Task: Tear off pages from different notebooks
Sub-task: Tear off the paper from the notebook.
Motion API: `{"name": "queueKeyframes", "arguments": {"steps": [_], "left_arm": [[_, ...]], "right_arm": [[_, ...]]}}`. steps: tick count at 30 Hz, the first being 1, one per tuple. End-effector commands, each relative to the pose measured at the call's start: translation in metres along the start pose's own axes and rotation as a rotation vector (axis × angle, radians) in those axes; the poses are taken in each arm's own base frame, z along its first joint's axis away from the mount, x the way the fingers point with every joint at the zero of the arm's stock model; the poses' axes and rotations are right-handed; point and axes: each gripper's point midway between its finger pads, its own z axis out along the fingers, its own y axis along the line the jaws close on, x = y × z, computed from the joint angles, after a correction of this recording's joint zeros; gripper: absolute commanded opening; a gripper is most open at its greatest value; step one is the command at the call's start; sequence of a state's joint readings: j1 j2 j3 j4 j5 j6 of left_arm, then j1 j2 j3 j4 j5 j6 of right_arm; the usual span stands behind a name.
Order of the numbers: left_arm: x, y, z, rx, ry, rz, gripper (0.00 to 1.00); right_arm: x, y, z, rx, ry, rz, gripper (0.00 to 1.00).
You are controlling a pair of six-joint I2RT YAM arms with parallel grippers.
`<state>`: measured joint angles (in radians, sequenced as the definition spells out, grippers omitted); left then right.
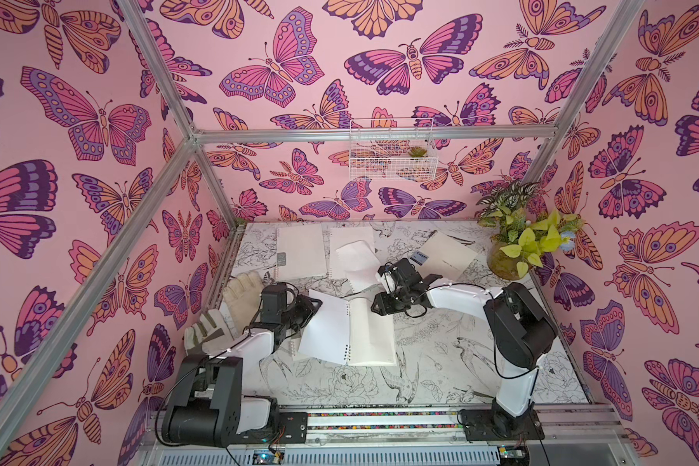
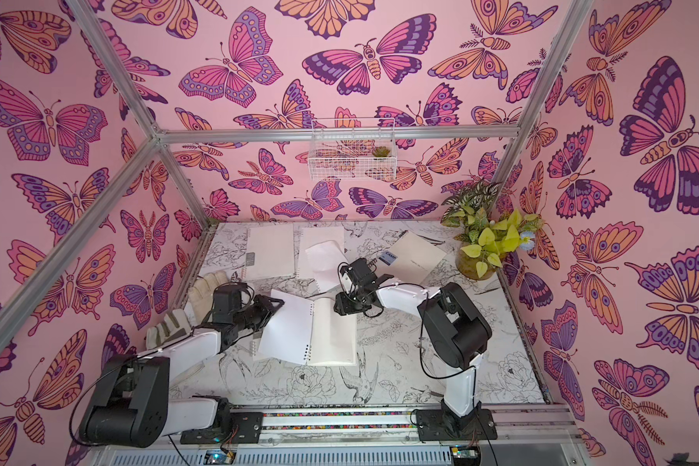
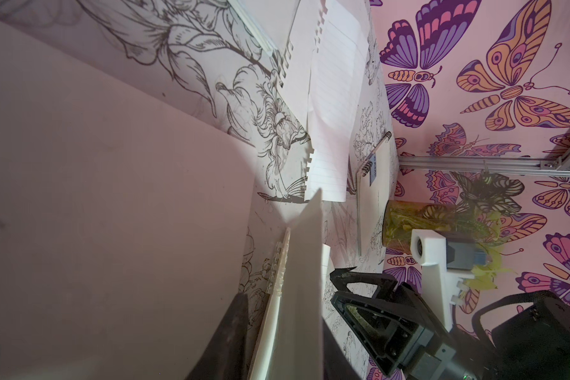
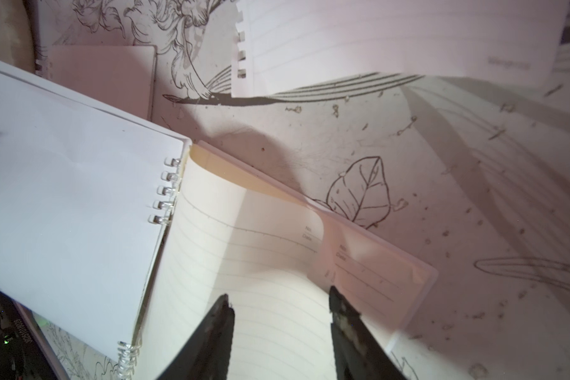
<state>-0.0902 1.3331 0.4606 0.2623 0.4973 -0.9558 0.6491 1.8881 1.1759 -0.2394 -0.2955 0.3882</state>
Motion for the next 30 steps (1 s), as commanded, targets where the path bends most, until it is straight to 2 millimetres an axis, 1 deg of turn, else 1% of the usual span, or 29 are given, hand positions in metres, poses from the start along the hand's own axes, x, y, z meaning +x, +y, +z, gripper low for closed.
{"name": "queueKeyframes", "arguments": {"steps": [1, 7, 10, 13, 15, 17, 21, 26, 30], "left_arm": [[-0.002, -0.002, 0.001, 0.017, -0.004, -0.003, 0.30], [-0.002, -0.001, 0.002, 0.014, -0.005, -0.004, 0.30], [-0.002, -0.001, 0.002, 0.018, -0.003, -0.005, 0.30], [-0.002, -0.001, 0.000, 0.017, -0.007, -0.007, 0.30], [-0.003, -0.001, 0.000, 0.020, -0.009, -0.007, 0.30], [-0.003, 0.000, -0.001, 0.020, -0.012, -0.009, 0.30], [-0.004, 0.001, -0.003, 0.019, -0.015, -0.011, 0.30], [-0.006, 0.003, -0.005, 0.019, -0.018, -0.017, 0.30], [-0.007, 0.002, -0.005, 0.019, -0.022, -0.016, 0.30]], "right_arm": [[0.007, 0.002, 0.009, -0.019, 0.049, -0.004, 0.53], [0.013, 0.014, 0.019, -0.115, 0.073, 0.027, 0.59], [0.014, 0.009, 0.020, -0.091, 0.070, 0.040, 0.64], [0.015, 0.001, 0.019, -0.053, 0.068, 0.048, 0.67], [0.015, -0.008, 0.017, 0.002, 0.062, 0.051, 0.66], [0.016, -0.022, 0.015, 0.068, 0.061, 0.057, 0.62], [0.017, -0.036, 0.014, 0.119, 0.063, 0.068, 0.61], [0.016, -0.047, 0.014, 0.143, 0.073, 0.089, 0.58], [0.013, -0.046, 0.009, 0.150, 0.062, 0.079, 0.58]]}}
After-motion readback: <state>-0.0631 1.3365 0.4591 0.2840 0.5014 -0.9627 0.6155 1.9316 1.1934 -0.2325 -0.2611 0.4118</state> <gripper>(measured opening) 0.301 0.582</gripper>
